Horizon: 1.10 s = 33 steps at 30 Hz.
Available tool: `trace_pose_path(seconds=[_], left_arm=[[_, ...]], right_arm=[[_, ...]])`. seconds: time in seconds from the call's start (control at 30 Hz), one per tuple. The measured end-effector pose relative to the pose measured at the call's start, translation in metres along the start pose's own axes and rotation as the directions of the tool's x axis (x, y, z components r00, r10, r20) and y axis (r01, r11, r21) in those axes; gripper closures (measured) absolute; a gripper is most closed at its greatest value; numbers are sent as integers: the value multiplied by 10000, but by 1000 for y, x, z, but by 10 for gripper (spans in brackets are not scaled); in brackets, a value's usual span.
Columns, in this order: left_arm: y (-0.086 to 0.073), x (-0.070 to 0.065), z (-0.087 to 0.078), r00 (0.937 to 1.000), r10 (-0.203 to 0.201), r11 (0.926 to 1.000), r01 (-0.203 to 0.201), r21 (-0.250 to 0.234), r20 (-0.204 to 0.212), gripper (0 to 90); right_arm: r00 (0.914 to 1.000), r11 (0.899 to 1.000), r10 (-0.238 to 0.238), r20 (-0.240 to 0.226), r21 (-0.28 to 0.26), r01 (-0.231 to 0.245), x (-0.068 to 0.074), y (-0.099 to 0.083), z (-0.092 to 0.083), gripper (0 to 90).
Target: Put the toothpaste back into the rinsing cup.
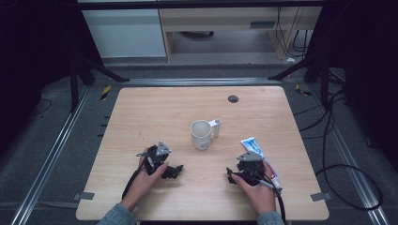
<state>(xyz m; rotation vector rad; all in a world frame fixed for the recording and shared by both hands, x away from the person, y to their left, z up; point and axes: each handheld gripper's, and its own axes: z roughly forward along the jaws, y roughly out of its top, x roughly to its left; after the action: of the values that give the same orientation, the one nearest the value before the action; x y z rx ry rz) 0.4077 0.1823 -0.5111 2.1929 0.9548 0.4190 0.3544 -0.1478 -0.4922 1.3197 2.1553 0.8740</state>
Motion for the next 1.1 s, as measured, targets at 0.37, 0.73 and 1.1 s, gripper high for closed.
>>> trace_pose_path(seconds=[0.37, 0.73, 1.1], left_arm=[[4, 5, 4, 9999, 101, 9999, -102, 13, 54, 0], [5, 5, 4, 9999, 97, 10000, -97, 14, 46, 0], [5, 5, 5, 10000, 90, 10000, -90, 12, 41, 0]], right_arm=[[9954, 9933, 29, 956, 1150, -139, -37, 17, -37, 248], [9900, 9806, -246, 1386, 1962, -31, -66, 52, -56, 257], [9923, 9549, -73, 1232, 2956, -297, -80, 66, -47, 201]])
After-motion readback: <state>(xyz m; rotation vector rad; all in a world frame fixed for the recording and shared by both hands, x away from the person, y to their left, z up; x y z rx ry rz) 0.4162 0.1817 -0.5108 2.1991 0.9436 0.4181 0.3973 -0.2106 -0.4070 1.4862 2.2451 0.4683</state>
